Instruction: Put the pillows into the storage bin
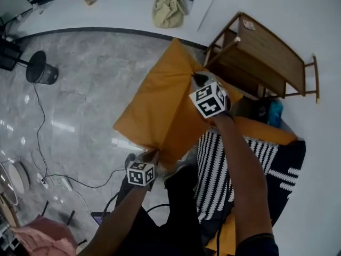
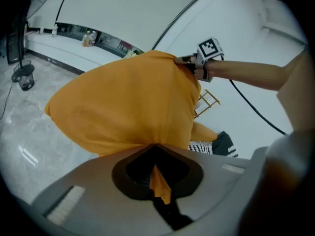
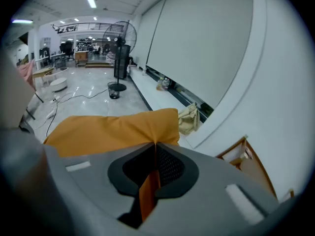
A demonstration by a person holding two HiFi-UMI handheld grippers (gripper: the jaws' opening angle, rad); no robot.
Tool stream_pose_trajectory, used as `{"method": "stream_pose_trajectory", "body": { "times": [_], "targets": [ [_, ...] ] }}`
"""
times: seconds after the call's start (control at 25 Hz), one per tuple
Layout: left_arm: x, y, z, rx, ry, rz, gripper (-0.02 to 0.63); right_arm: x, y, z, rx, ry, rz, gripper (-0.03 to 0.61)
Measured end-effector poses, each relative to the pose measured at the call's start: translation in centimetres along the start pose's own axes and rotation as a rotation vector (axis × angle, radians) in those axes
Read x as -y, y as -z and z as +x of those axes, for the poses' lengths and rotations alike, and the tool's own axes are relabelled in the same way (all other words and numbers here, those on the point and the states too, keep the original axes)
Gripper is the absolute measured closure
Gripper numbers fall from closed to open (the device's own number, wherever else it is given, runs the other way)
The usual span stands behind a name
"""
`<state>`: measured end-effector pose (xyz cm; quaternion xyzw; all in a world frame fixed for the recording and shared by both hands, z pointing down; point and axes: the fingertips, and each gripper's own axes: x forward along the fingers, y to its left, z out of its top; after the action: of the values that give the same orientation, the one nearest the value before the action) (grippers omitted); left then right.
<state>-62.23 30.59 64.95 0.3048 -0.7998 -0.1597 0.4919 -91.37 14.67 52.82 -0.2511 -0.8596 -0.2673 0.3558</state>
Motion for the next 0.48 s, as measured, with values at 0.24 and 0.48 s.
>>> {"method": "stream_pose_trajectory", "body": {
  "times": [0.24,0.48],
  "targets": [
    [1.6,2.7,1.9,-0.044,0.036,-0.04,0.606,-3.7,-1.8,3.6,-0.031,-0.059,-0.142,0.565],
    [3.0,4.3,4.1,-0.093,0.072,-0.044,0.577,-5.7,-1.5,6.2,-0.061,-0.101,-0.252,0.56]
  ]
}}
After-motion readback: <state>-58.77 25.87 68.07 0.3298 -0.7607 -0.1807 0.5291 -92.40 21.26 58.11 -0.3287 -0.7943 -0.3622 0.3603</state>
